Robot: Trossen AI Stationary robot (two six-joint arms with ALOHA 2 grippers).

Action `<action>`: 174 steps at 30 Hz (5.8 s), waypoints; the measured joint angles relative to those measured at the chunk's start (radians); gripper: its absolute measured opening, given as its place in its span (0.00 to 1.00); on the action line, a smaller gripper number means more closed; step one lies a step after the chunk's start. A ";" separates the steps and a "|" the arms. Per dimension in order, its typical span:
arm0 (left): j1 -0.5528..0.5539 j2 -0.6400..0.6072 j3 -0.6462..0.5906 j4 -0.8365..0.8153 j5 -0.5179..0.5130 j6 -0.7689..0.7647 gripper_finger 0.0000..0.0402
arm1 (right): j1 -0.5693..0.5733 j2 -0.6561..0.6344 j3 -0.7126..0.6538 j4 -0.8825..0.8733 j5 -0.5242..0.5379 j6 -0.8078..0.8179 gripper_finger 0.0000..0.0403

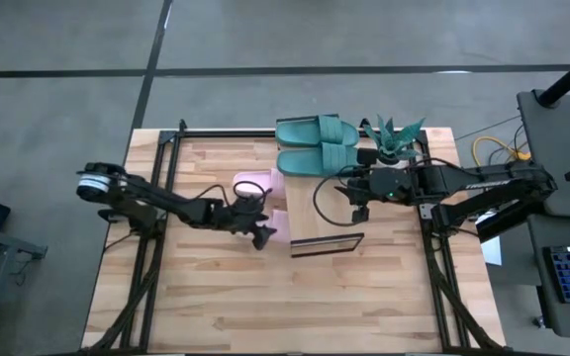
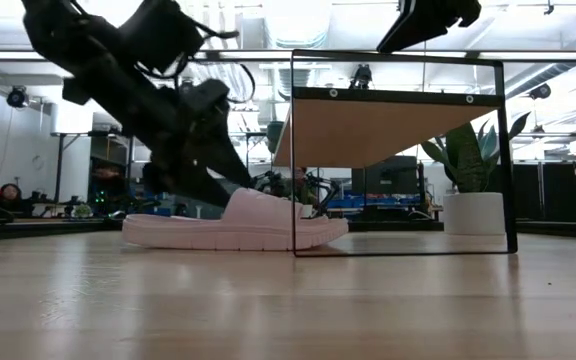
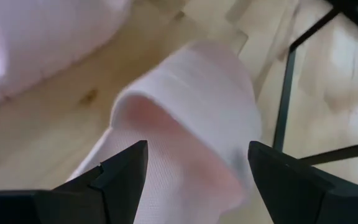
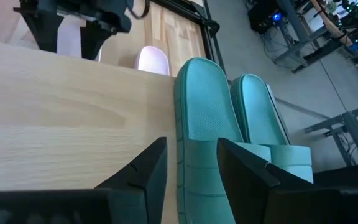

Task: Pick and place slides into the shelf
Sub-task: Put the bottom pink slide on the shelf

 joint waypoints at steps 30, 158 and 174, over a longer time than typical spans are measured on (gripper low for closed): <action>0.034 -0.184 -0.002 -0.207 0.213 0.211 0.00 | 0.000 0.001 -0.032 -0.012 -0.001 0.009 0.26; -0.014 -0.230 0.252 0.367 -0.113 1.789 0.66 | 0.129 0.145 -0.031 0.621 0.410 -0.553 0.07; -0.020 -0.032 0.495 0.210 -0.286 1.842 0.63 | 0.131 0.145 -0.031 0.550 0.352 -0.476 0.07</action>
